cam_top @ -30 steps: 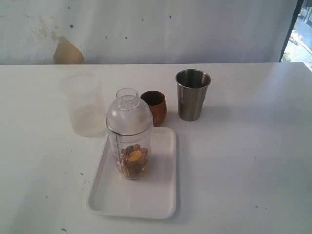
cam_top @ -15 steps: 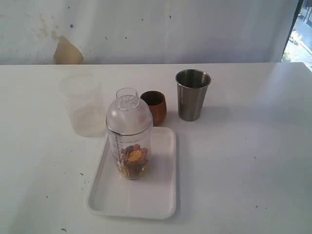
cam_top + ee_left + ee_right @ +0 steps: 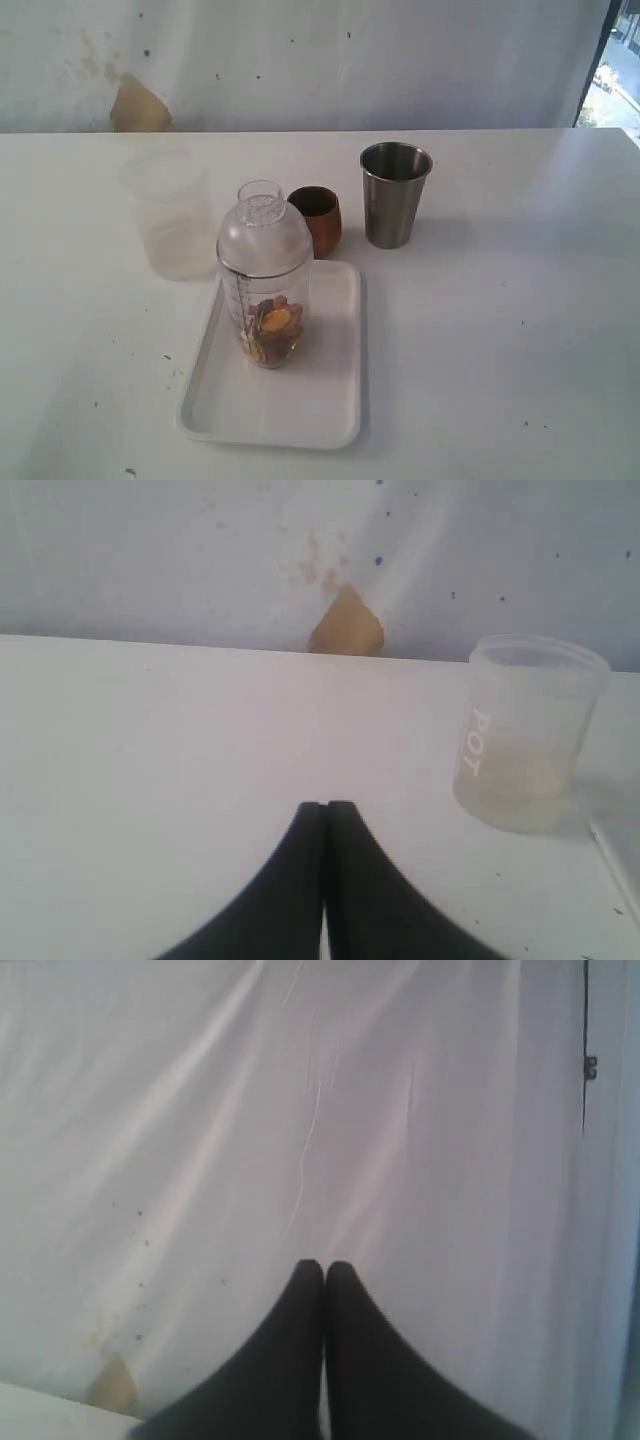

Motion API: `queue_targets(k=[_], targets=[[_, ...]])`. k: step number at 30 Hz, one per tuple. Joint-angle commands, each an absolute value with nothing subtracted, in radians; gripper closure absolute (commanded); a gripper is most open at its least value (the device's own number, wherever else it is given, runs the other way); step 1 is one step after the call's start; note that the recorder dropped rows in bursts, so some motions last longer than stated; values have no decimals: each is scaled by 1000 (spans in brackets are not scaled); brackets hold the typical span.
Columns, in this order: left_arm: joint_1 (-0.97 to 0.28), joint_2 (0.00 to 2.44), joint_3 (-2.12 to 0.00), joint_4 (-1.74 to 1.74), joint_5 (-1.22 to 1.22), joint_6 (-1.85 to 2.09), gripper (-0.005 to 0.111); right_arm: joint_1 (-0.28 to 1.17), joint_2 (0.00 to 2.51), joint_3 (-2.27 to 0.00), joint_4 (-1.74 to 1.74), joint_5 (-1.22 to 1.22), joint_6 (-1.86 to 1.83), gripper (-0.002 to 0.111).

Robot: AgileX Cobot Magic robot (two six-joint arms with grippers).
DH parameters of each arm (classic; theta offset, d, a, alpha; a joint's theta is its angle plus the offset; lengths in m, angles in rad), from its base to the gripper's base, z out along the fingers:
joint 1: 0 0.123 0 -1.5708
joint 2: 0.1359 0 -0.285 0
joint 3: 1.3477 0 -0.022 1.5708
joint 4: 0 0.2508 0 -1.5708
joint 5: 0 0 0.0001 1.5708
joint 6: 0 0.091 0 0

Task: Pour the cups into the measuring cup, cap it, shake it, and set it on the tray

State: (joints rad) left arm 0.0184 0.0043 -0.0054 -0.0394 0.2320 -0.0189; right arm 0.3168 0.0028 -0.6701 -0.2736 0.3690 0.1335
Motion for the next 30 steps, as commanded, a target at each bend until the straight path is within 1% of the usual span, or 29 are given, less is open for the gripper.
queue_targets(k=[1,6,12,21,28,30], targets=[[18,0,0,-38,233,-19,107,188,0,-587,-53,213,-230,108],[18,0,0,-38,233,-19,107,27,0,-518,83,177,-293,108],[18,0,0,-38,233,-19,107,-46,0,-445,37,211,-248,108],[18,0,0,-38,233,-19,107,-56,0,-240,15,210,-200,108],[18,0,0,-38,233,-19,107,-56,0,-10,15,103,-122,108],[18,0,0,-38,233,-19,107,-56,0,0,15,88,-118,108]])
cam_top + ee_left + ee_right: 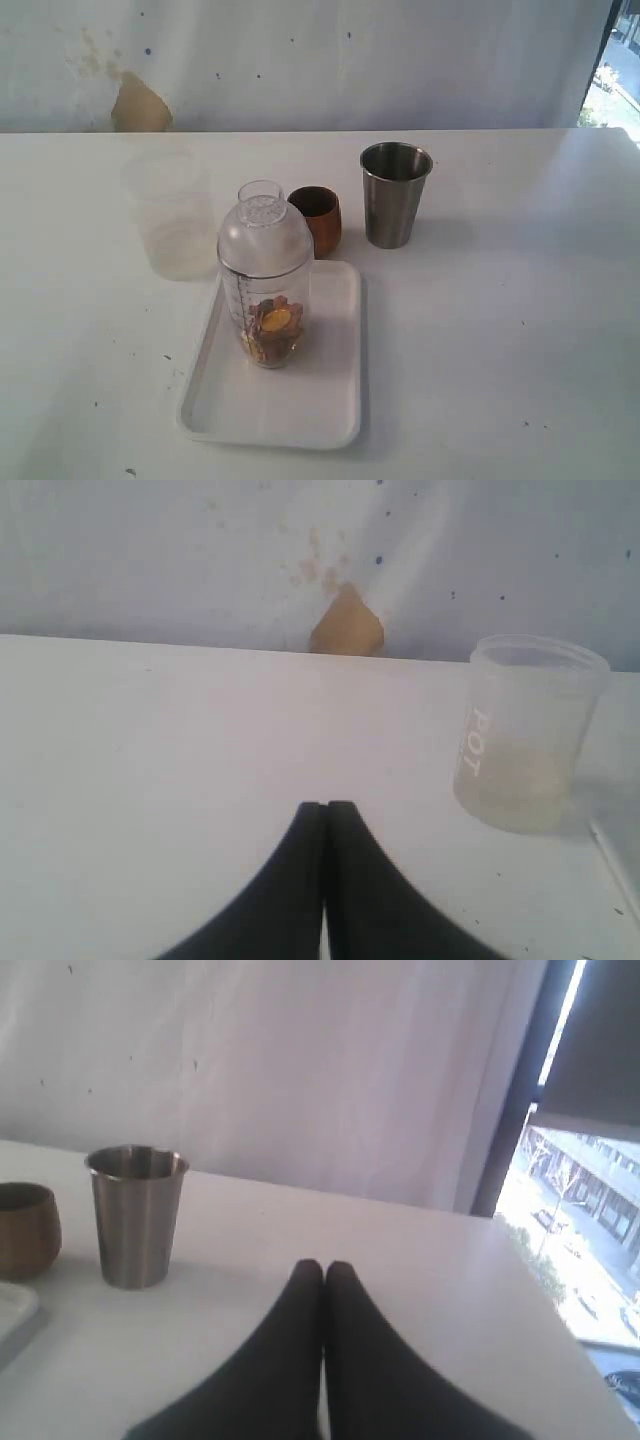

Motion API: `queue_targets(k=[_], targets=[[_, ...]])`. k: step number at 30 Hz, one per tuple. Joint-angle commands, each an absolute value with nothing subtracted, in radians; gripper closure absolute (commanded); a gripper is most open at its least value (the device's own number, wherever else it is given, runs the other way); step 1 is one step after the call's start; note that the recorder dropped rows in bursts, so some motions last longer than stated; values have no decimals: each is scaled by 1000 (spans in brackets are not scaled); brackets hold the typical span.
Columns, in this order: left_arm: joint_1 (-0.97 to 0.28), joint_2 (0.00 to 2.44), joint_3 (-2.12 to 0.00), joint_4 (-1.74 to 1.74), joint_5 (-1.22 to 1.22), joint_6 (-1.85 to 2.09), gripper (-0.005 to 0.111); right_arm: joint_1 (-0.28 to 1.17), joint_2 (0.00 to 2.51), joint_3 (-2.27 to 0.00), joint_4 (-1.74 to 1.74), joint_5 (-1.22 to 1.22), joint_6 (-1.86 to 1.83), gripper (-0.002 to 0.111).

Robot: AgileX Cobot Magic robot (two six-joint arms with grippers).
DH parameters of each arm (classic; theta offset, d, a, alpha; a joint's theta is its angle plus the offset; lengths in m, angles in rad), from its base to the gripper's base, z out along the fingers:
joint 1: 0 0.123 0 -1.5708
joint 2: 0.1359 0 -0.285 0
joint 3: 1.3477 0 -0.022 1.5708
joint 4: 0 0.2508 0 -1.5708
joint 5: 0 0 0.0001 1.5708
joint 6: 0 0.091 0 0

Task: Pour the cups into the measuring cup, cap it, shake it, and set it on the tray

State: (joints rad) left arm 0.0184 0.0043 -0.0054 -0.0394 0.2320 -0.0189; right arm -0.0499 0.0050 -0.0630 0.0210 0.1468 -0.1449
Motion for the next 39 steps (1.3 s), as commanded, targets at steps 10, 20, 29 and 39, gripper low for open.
queue_targets(k=[10,20,29,39], targets=[[18,0,0,-38,233,-19,107,-58,0,0,-20,301,-108,108],[18,0,0,-38,233,-19,107,-58,0,0,-20,317,-98,108],[18,0,0,-38,233,-19,107,-58,0,0,-10,317,-99,108],[18,0,0,-38,233,-19,107,-58,0,0,-9,317,-97,108]])
